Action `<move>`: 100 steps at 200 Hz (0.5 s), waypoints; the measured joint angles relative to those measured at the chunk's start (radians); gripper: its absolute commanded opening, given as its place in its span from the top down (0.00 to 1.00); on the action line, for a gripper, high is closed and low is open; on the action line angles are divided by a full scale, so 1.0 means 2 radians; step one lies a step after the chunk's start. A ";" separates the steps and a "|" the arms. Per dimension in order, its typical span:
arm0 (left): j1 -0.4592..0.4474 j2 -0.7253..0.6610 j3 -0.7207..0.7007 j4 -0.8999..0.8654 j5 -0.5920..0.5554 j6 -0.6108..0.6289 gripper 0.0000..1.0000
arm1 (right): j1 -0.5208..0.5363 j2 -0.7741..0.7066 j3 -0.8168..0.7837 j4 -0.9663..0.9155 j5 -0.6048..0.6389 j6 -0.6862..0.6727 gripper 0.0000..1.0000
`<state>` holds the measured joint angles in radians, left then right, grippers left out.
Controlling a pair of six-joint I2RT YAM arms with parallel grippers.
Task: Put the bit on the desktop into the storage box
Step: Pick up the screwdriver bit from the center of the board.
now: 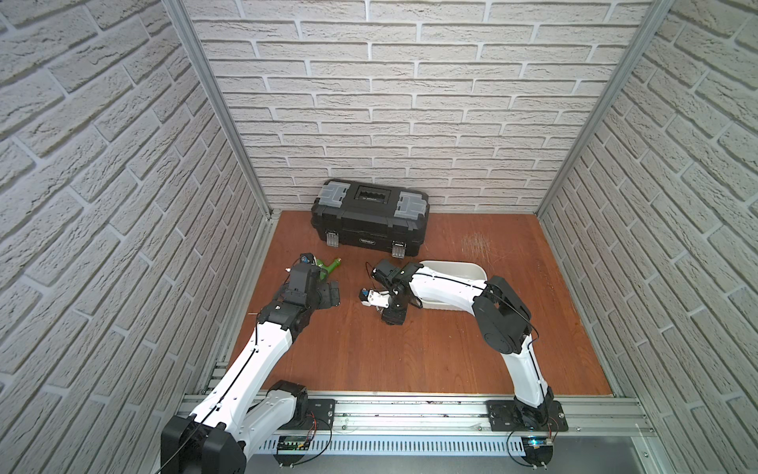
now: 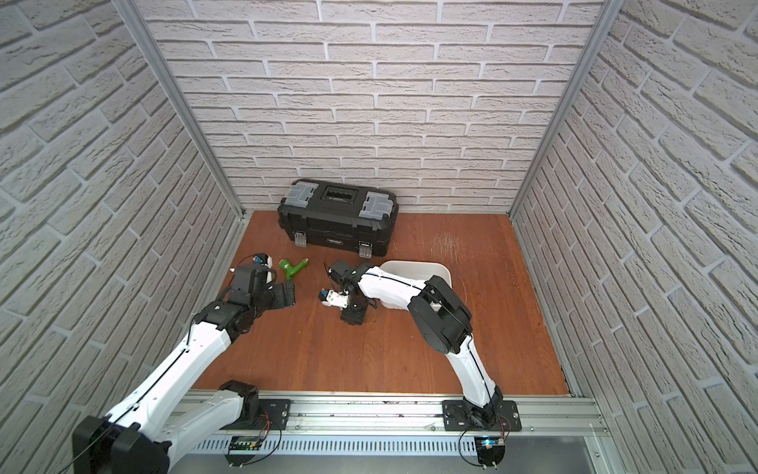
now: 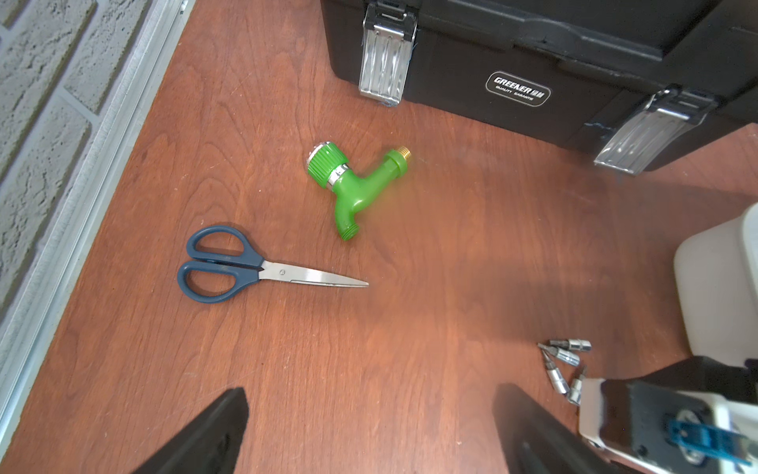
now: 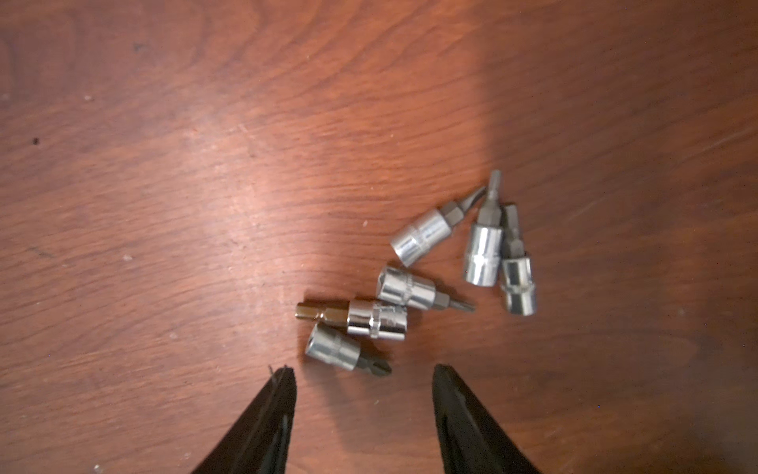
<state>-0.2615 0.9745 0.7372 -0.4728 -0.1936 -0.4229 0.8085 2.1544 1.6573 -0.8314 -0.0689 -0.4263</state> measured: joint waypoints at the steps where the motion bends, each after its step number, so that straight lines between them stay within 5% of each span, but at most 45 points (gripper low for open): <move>1: 0.000 0.000 0.000 0.000 0.000 0.000 0.02 | 0.000 0.000 0.000 0.000 0.000 0.000 0.43; 100: 0.002 0.000 0.000 0.000 0.000 0.000 0.02 | 0.000 0.016 0.011 -0.003 -0.008 0.000 0.47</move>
<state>-0.2573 0.9749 0.7376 -0.4728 -0.1936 -0.4229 0.8085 2.1864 1.6794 -0.8379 -0.0841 -0.4259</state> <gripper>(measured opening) 0.982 0.536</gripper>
